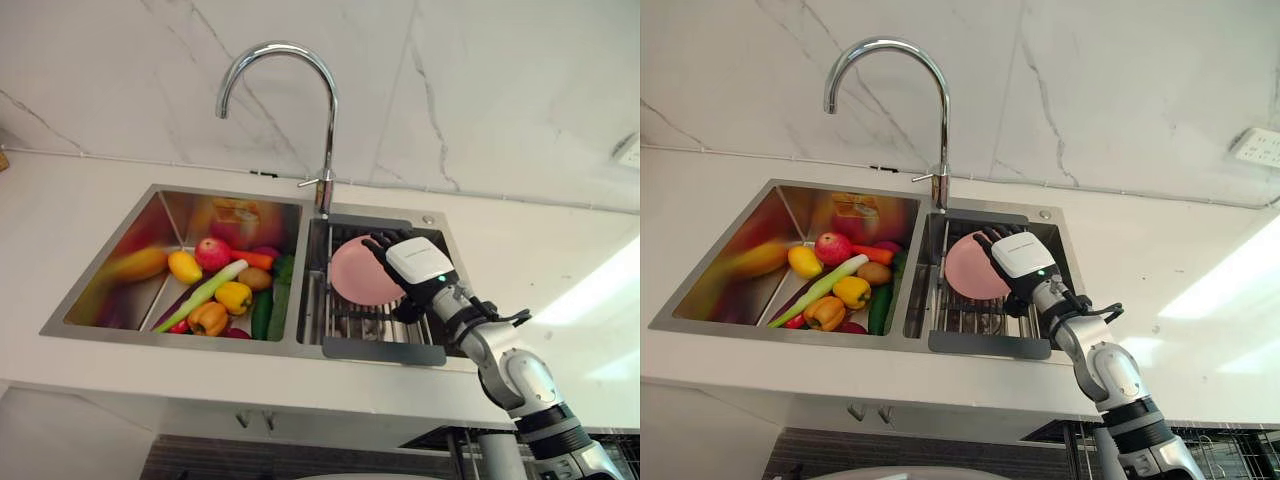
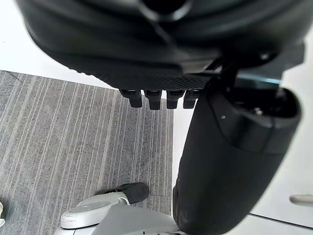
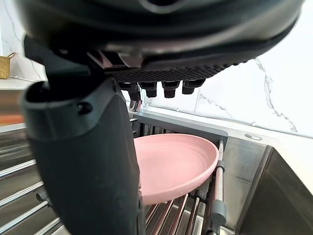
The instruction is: Walk over to the sink, pick up the cup, carry it to the dishwasher, place the cup inside the dishwasher, then close the dishwasher door
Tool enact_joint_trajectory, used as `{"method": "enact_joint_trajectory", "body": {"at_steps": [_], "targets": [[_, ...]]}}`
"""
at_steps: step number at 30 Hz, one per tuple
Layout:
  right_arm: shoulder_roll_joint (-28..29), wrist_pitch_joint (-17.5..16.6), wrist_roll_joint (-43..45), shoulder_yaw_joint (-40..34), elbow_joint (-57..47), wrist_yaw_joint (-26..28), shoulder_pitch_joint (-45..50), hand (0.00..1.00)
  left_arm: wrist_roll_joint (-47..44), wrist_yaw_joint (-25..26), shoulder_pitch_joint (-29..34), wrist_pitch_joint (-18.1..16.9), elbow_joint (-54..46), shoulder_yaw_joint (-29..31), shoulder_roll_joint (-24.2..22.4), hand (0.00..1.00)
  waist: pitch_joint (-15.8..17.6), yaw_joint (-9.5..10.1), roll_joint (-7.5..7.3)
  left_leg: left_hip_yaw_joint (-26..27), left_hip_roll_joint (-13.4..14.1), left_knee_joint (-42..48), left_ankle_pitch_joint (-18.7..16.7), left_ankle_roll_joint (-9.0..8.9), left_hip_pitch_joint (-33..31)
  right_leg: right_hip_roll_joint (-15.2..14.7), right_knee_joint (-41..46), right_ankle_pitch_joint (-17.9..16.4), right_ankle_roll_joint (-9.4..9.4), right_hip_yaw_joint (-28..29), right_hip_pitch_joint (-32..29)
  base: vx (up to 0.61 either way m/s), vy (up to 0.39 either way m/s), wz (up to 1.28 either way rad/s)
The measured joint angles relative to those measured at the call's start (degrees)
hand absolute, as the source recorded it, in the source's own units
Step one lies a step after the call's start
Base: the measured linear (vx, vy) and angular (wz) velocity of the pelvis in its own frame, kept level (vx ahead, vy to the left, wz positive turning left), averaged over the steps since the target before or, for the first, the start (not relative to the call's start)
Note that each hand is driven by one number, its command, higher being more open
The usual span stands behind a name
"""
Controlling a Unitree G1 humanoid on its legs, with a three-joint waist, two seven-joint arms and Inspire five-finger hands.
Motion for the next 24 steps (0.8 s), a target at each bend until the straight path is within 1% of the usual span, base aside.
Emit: {"method": "enact_joint_trajectory", "body": {"at_steps": [2, 5, 16, 17, 24], "targets": [[1.16, 0.73, -1.05, 0.08, 1.75, -0.05, 0.0, 1.0, -0.01, 0.0, 0.04, 0.02, -0.03, -0.09, 0.01, 1.0, 0.06, 0.02, 0.01, -0.02, -0.04, -0.01, 0.07, 0.02, 0.0, -0.04, 0.0, 0.0, 0.01, 0.0, 0.01, 0.0, 0.0, 0.0], [1.16, 1.85, -1.23, 1.25, 3.26, -0.01, -0.02, 1.0, -0.02, -0.04, 0.08, 0.02, -0.09, -0.1, 0.01, 1.0, 0.16, 0.02, 0.09, -0.05, -0.04, -0.01, 0.11, 0.0, -0.03, -0.04, 0.0, 0.0, 0.01, -0.02, 0.01, 0.0, 0.0, 0.0], [1.17, 2.66, -1.17, 2.84, 4.58, 0.39, -0.71, 1.0, -0.01, -0.3, 0.05, 0.12, -0.75, -0.13, -0.11, 1.0, 0.81, 0.0, 0.6, -0.29, -0.12, -0.01, 0.12, 0.0, -0.23, -0.08, -0.01, -0.02, 0.03, -0.28, -0.04, 0.0, 0.0, 0.0], [1.17, 2.71, -1.17, 2.86, 4.64, 0.3, -0.75, 0.0, -0.01, -0.31, 0.05, 0.18, -0.79, -0.13, -0.11, 1.0, 0.81, 0.01, 0.61, -0.3, -0.13, -0.01, 0.12, 0.0, -0.23, -0.1, -0.01, -0.02, 0.03, -0.29, -0.04, 0.0, 0.0, 0.0], [1.18, 3.17, -2.38, 4.0, 7.63, -2.77, -1.71, 0.0, 0.0, -0.31, 0.05, 0.51, -1.06, -0.17, -0.19, 1.0, 1.16, 0.05, 1.03, -0.3, -0.14, -0.01, 0.13, 0.01, -0.32, -0.11, -0.02, -0.02, 0.03, -0.27, -0.1, 0.0, 0.0, 0.0]]}}
